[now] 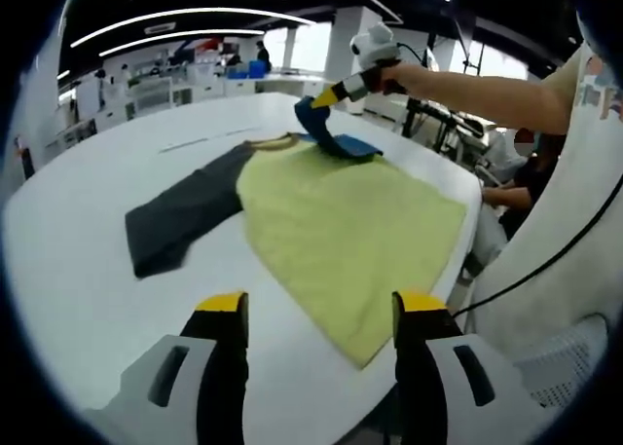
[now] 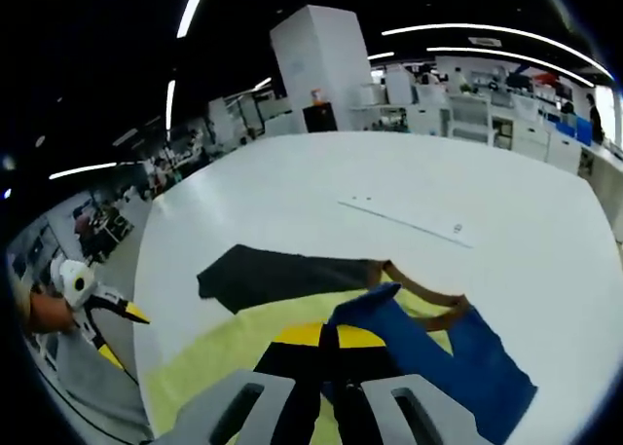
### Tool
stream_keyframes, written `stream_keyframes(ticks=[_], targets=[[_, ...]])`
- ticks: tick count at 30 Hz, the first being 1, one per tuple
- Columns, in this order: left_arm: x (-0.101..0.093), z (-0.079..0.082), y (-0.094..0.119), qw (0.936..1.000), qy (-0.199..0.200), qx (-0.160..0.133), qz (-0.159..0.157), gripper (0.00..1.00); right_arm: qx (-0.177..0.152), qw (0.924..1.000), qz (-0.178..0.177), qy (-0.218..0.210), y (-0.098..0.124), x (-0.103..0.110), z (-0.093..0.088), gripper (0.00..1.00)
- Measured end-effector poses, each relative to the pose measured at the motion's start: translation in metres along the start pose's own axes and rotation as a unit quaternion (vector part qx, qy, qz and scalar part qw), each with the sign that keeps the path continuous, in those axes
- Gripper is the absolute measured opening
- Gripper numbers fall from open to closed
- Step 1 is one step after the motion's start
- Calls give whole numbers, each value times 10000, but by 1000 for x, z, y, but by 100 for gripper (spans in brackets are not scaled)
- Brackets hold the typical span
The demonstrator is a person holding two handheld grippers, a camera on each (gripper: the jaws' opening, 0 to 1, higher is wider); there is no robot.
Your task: Fold the garment on the visible template until the final outline fits inside the template.
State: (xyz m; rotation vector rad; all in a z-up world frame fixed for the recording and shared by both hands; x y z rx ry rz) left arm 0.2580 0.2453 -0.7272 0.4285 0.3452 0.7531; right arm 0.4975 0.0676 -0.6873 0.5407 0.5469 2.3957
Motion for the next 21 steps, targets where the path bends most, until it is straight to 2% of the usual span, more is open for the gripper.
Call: stream_keyframes(ticks=[21], targets=[[3,-1,2,10000,-63,12,19,56,293,9987,420,6,-48,44,-15,0]])
Point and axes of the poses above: the point that each gripper's makers call its tool centre point, and the gripper's own axes: y roughly backward along the fingers, x roughly to its left, z roughly out of its top, the point moved 1 cm from there along y, roughly backward along the fingers, and after that the axes turned 6 degrees about -x, right-handed, at the moved point
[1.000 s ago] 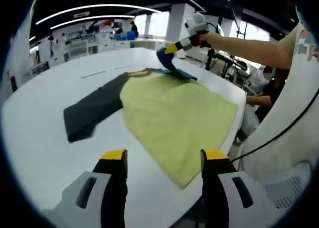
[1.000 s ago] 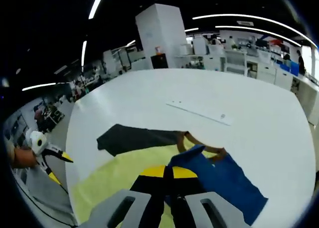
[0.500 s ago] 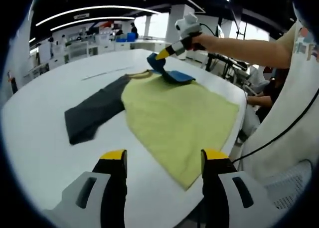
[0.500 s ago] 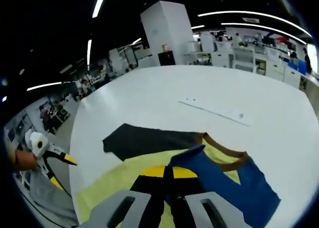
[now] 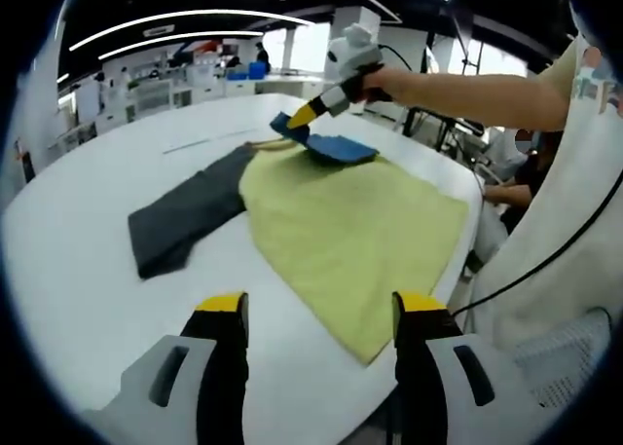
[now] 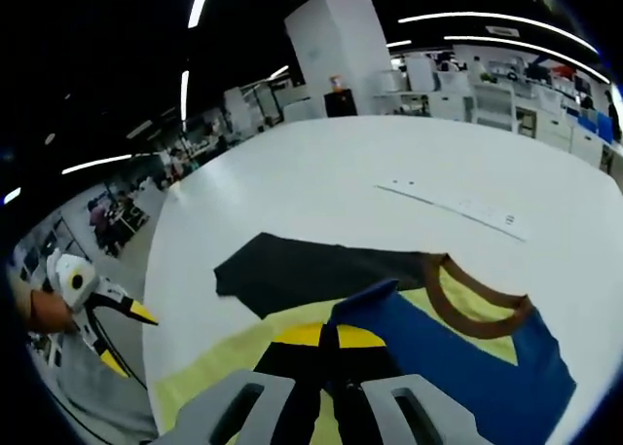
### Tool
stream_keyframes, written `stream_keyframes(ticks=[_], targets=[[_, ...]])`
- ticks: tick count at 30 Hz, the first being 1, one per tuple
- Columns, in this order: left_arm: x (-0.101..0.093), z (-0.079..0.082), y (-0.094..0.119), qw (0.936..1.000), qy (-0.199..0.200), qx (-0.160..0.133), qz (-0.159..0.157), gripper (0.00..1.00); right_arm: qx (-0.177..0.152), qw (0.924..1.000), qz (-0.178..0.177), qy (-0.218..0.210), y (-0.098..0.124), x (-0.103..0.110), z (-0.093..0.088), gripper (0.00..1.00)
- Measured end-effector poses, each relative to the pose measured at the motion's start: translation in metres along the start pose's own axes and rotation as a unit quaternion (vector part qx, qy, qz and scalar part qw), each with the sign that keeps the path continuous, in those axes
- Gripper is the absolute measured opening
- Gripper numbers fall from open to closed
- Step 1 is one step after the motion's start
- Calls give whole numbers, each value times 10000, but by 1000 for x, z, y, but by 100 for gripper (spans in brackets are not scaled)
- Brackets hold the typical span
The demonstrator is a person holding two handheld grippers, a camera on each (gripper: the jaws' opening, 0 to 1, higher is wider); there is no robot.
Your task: Fold the garment on the visible template until the final outline fits inside the template.
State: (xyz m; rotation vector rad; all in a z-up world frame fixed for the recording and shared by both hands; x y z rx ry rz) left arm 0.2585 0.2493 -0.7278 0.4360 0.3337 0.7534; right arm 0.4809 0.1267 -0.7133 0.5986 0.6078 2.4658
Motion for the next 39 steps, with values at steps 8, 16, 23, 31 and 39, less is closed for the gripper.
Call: stream_keyframes(ticks=[8,16,23,31,39], targets=[[1,-1,4,10000,4,18,26,56,159,9998,131,31,-13,16,-9,0],[1,0,4,10000,-17,15,30,56,237,9993,271,10,-23,32,-16,0],[1,0,3,10000,-13,16,40,56,302,9990,335,-38,-32,39,-21,0],[2,-2,4,10000,19,28,71,56,337,9987,385,5,-35,42,-23,0],[2,-3,4,9999,37,31,89,56,239,9987,416,164,-35,41,-23,15]])
Point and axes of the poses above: the point that each gripper's makers call its tool centre point, and the gripper's own axes: y roughly backward along the fingers, x roughly to its left, z roughly out of its top, the point moved 1 cm from there along y, roughly backward along the fingers, and after that the axes turned 6 degrees about -x, right-handed, at the moved point
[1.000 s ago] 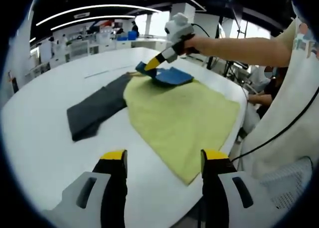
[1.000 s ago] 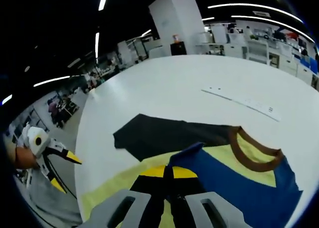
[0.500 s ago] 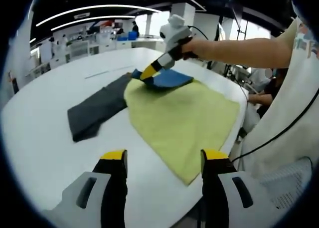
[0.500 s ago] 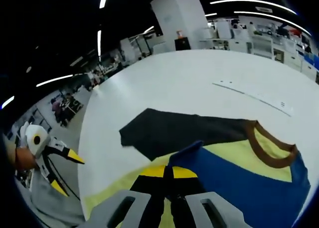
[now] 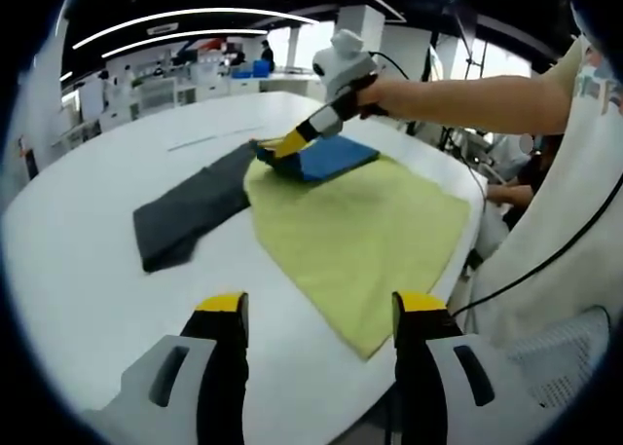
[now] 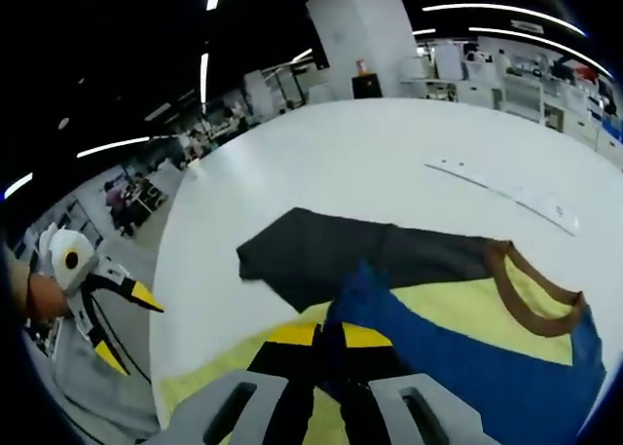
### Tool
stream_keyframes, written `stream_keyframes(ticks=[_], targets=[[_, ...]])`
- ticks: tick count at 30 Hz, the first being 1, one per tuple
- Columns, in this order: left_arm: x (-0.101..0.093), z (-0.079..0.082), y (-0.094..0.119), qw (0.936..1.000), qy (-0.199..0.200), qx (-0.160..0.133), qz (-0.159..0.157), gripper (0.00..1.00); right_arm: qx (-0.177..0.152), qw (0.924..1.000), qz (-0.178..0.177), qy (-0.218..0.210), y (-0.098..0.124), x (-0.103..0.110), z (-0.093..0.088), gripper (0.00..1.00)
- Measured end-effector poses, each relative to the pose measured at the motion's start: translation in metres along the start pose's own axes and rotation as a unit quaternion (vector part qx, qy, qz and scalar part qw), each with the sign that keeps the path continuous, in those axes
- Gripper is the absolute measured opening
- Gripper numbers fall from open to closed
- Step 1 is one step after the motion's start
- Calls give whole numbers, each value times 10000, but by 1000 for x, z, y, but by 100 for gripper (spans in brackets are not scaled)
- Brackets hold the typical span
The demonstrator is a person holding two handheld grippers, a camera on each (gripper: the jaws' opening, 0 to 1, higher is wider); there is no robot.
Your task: Fold the garment on the visible template until the final outline fits inside the template.
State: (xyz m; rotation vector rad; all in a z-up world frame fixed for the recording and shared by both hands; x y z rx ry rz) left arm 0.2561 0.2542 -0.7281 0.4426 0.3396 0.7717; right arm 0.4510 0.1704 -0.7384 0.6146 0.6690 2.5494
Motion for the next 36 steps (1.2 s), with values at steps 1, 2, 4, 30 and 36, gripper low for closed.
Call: stream_keyframes(ticks=[1,2,4,30,36], targets=[[0,0,0,10000,-4,0,2,56,-32,10000,-25,8,0,-1,1,24],[0,0,0,10000,-5,3,4,56,-65,10000,-41,27,1,-1,2,29],[0,0,0,10000,-10,-1,6,56,-140,9998,-78,92,3,-1,3,36],[4,5,-4,10000,-78,10,43,57,-746,9940,-649,462,64,-28,11,81],[5,8,-5,10000,-63,-15,52,57,-799,9926,-732,553,81,-31,8,80]])
Point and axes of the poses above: the point that each gripper's makers call its tool centre point, and the gripper's own axes: y roughly backward along the fingers, x roughly to its left, z roughly out of its top, the point moved 1 cm from there along y, roughly backward along the fingers, and after that the axes turned 6 degrees about -x, right-handed, at the moved point
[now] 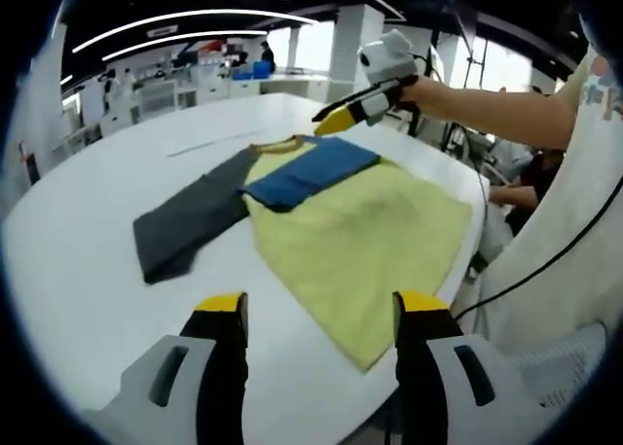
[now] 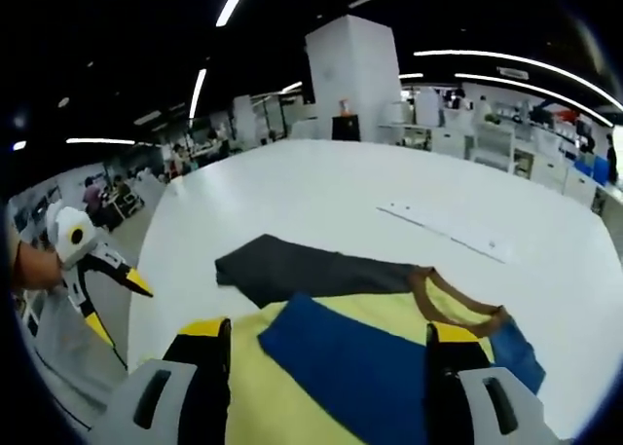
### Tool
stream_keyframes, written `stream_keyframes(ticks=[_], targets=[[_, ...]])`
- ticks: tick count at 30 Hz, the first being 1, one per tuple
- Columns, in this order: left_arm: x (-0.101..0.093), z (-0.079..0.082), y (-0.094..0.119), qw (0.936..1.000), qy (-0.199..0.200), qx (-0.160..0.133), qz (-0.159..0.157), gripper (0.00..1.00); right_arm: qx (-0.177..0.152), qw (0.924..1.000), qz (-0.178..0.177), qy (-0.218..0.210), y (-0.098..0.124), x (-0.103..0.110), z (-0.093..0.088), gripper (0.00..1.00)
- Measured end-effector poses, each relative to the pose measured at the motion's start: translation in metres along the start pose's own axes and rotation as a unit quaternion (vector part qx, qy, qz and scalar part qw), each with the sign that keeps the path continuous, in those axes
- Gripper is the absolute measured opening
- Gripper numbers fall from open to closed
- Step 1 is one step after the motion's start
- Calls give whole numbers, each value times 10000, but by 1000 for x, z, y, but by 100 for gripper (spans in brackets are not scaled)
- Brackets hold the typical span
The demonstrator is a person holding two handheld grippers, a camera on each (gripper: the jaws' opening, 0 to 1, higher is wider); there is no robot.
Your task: Fold the garment on the visible template until the final outline fits inside the template.
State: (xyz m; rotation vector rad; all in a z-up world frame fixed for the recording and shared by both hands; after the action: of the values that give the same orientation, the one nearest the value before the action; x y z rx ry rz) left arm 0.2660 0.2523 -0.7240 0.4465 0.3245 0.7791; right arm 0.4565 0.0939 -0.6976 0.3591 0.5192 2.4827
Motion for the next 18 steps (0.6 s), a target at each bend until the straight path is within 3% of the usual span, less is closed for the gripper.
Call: stream_keyframes(ticks=[18], targets=[[-5,6,-3,10000,-42,12,41,57,-148,9990,-354,-210,53,-27,-13,78]])
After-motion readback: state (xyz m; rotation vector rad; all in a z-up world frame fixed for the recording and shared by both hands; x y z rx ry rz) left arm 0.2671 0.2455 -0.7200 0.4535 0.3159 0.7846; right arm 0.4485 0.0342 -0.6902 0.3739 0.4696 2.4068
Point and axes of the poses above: the point that each gripper's makers call its tool centre point, and the gripper's own axes: y roughly backward along the fingers, x roughly to its left, z roughly out of its top, the point moved 1 cm from there along y, roughly backward along the fingers, and after that the axes turned 6 degrees about -x, right-handed, at the moved point
